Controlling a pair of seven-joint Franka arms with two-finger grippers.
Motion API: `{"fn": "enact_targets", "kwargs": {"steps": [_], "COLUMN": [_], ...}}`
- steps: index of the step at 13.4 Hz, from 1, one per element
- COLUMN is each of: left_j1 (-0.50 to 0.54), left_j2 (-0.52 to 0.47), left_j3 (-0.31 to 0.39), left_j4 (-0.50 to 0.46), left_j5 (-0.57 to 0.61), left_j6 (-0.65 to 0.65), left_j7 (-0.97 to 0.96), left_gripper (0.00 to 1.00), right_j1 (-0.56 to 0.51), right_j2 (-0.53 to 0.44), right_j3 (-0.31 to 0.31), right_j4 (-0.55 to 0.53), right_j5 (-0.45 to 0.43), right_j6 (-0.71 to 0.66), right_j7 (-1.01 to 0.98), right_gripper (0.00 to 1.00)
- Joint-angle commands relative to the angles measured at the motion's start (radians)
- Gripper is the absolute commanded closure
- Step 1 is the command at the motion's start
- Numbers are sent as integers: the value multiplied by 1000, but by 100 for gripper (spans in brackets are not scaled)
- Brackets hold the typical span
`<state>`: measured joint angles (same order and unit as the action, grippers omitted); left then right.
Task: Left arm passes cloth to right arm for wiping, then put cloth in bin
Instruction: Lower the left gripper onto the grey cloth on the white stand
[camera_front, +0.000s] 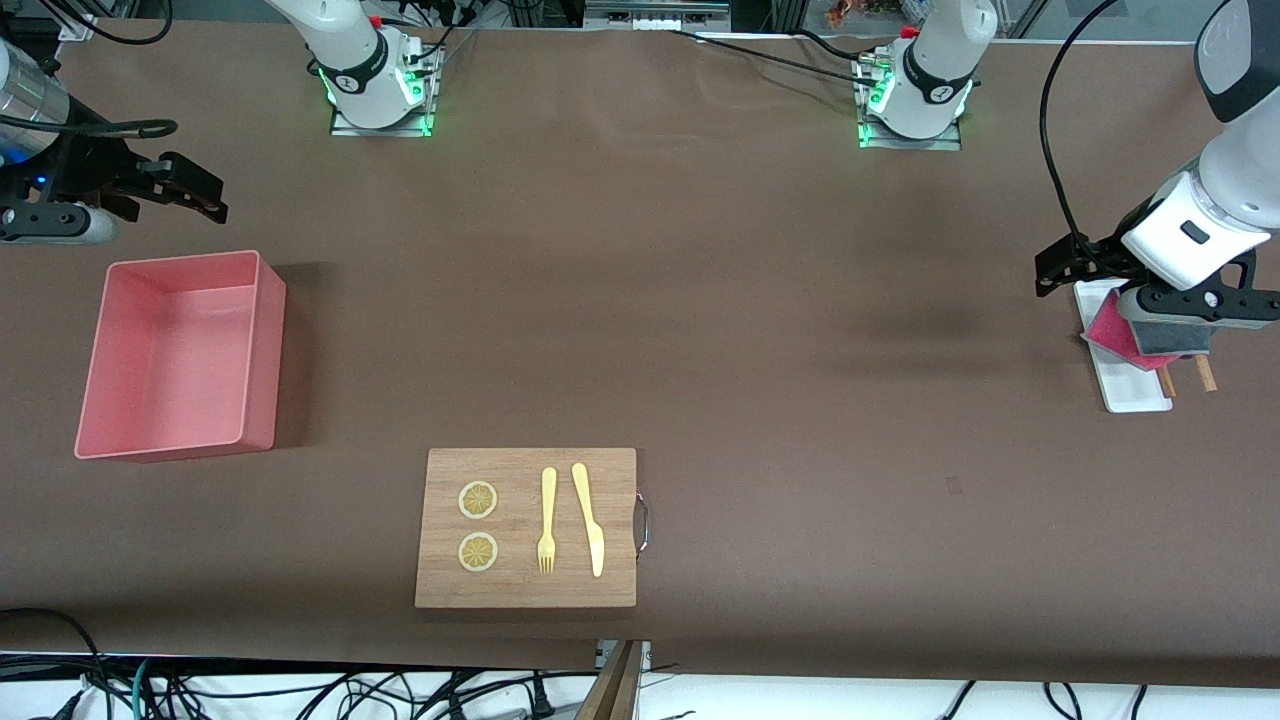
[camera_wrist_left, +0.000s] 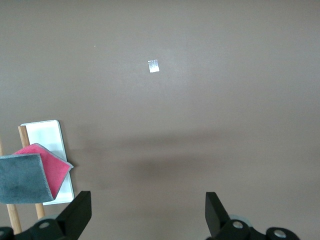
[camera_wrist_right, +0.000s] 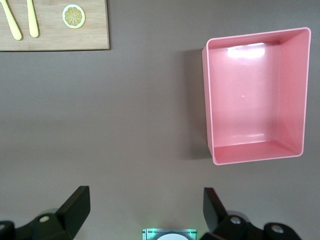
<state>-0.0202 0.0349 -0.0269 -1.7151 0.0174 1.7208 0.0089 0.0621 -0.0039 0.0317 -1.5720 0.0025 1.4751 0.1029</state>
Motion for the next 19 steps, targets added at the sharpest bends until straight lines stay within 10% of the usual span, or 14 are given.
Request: {"fn": "enact_targets", "kwargs": {"steps": [1, 19], "left_j1": [-4, -4], "left_j2": [14, 66], "left_j3": [2, 10], "left_j4": [34, 34], "left_j5": [19, 39], "left_j6": [-29, -61], "left_j7": [17, -4], "left_gripper": [0, 0], "right_j1": [4, 4], "right_j2": [13, 13], "right_j3": [-4, -7], "right_j4": [29, 27], "right_j5": [-6, -6], "right_j6": [-9, -7], "right_j7": [-2, -2], "right_gripper": [0, 0]}}
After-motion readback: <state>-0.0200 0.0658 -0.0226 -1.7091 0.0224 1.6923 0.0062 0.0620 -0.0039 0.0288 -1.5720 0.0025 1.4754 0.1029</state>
